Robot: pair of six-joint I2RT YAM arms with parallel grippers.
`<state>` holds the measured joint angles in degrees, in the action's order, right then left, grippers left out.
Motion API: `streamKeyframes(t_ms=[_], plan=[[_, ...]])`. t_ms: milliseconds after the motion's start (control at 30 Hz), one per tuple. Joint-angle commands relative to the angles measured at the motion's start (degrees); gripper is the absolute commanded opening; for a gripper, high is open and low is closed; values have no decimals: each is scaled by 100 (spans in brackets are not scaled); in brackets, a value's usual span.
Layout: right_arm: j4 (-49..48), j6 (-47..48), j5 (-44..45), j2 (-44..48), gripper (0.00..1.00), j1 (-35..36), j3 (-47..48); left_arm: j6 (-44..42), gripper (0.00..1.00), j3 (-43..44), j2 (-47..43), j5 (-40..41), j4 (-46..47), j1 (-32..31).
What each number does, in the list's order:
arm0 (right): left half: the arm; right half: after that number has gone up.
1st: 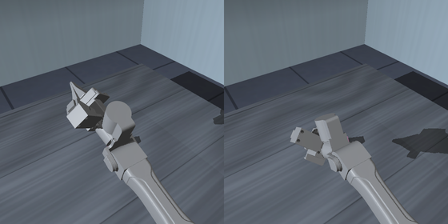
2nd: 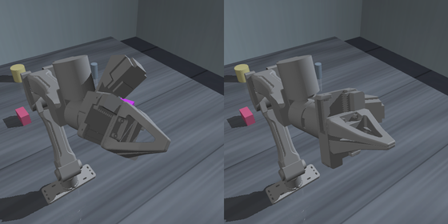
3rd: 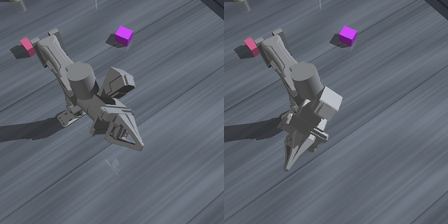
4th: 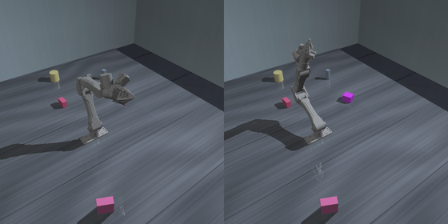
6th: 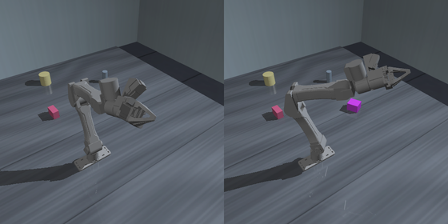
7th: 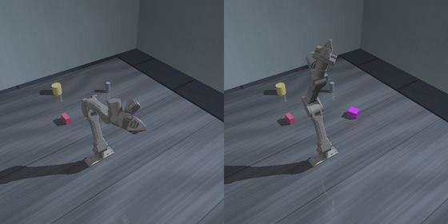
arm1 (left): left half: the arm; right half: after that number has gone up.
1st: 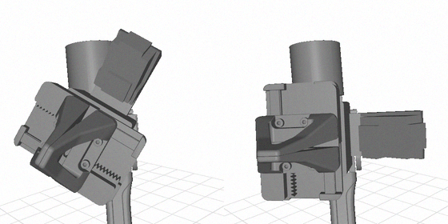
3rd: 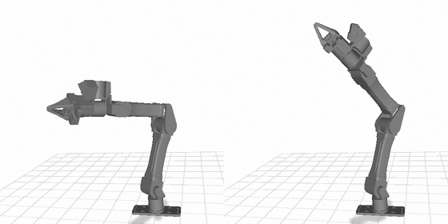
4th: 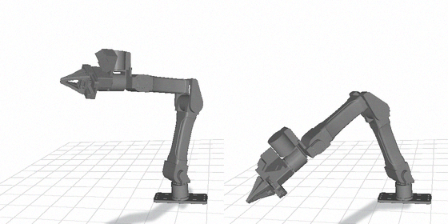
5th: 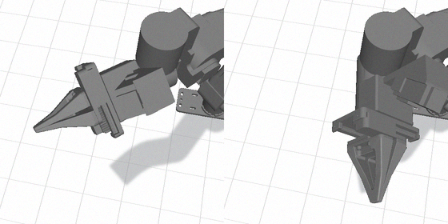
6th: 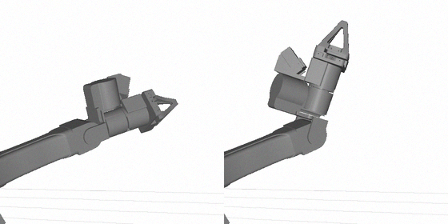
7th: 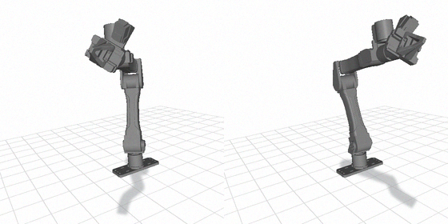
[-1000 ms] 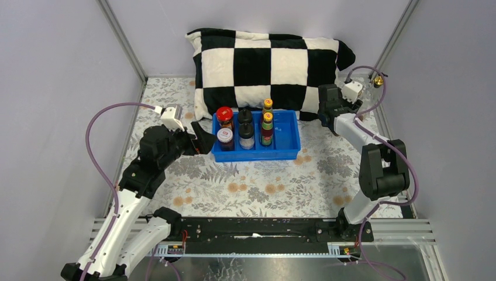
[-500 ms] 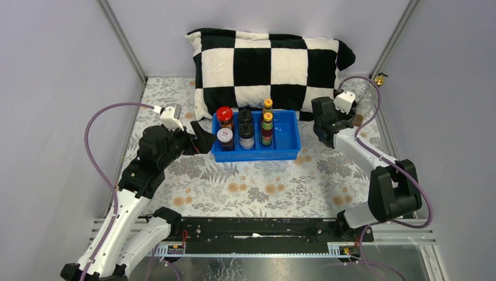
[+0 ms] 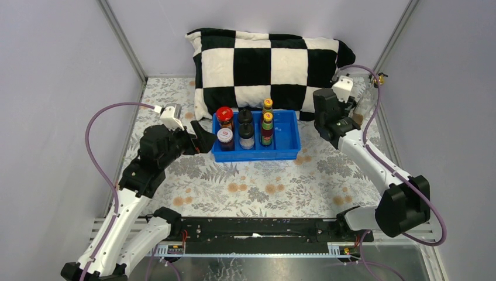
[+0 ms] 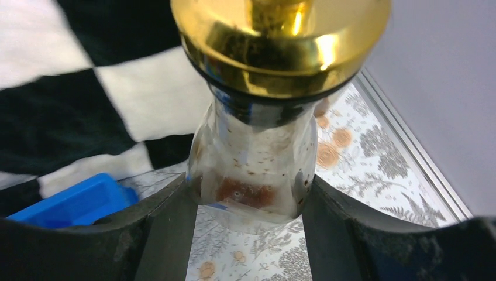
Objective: Organize the condiment bottles
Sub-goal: Place the bottle in the storage box.
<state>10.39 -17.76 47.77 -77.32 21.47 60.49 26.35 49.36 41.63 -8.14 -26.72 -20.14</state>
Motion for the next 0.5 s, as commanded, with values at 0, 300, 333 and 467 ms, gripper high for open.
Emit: streamKeyframes(t_ms=[0, 300, 333, 467], plan=[[-386, 585, -336, 155, 36, 313, 832, 43, 99, 65, -31, 83, 18, 54], [-584, 887, -1230, -75, 35, 661, 1324, 72, 99, 30, 19, 76, 27, 54], [-660, 948, -1351, -99, 35, 695, 1333, 72, 99, 24, 6, 95, 34, 54], [-961, 1129, -1660, -243, 35, 828, 1360, 72, 99, 21, 3, 136, 40, 56]])
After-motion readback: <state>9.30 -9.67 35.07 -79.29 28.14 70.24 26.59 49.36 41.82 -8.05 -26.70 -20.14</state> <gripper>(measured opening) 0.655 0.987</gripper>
